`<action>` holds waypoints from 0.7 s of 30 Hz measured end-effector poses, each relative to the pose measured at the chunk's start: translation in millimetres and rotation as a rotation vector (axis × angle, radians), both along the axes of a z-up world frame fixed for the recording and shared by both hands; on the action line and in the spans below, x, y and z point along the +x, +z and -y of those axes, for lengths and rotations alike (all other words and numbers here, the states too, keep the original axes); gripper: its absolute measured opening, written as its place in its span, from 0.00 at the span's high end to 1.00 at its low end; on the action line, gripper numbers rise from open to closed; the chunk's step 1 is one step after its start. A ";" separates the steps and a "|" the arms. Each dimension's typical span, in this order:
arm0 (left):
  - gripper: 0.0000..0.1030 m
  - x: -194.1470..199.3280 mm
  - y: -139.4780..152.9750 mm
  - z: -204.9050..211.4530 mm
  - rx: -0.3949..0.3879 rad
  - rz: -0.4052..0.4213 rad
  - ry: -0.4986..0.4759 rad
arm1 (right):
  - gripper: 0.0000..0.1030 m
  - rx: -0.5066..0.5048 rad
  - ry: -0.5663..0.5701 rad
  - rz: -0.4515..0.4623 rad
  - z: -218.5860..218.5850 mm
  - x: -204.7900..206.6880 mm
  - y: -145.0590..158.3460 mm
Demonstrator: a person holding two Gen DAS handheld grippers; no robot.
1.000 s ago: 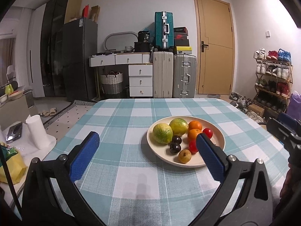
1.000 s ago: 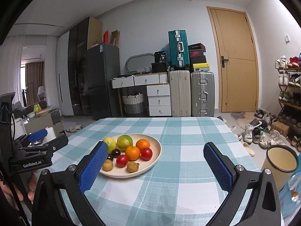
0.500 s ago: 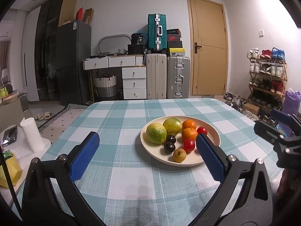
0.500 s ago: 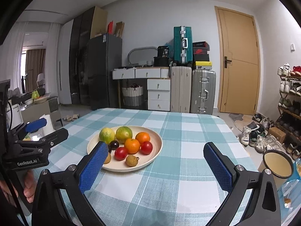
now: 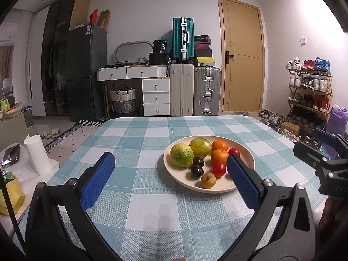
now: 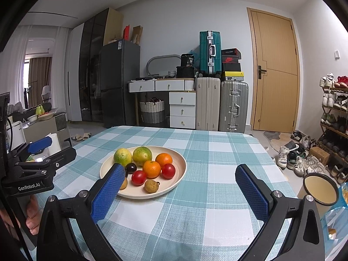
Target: Organize fruits
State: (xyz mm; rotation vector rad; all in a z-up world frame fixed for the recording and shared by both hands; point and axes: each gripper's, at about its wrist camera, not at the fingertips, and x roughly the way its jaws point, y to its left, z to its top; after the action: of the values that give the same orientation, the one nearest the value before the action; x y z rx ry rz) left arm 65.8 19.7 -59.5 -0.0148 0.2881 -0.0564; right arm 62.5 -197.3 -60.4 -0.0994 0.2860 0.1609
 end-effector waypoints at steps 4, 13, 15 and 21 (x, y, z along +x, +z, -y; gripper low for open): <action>0.01 -1.0 1.3 0.4 0.000 0.000 0.000 | 0.00 0.000 0.000 0.000 -0.4 1.2 -0.5; 0.01 -0.5 0.6 -0.1 0.000 -0.002 0.003 | 0.00 0.000 0.000 0.000 0.0 0.2 -0.2; 0.01 -0.4 0.0 -0.5 0.001 -0.002 0.004 | 0.00 0.000 0.000 0.000 0.1 -0.1 -0.1; 0.01 0.8 -0.5 -2.0 0.002 -0.003 0.012 | 0.00 0.000 0.000 0.000 0.1 -0.1 -0.1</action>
State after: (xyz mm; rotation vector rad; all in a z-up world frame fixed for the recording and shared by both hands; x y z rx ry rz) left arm 66.6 21.6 -59.9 -0.0145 0.2909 -0.0441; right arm 62.4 -197.4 -60.5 -0.0993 0.2860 0.1610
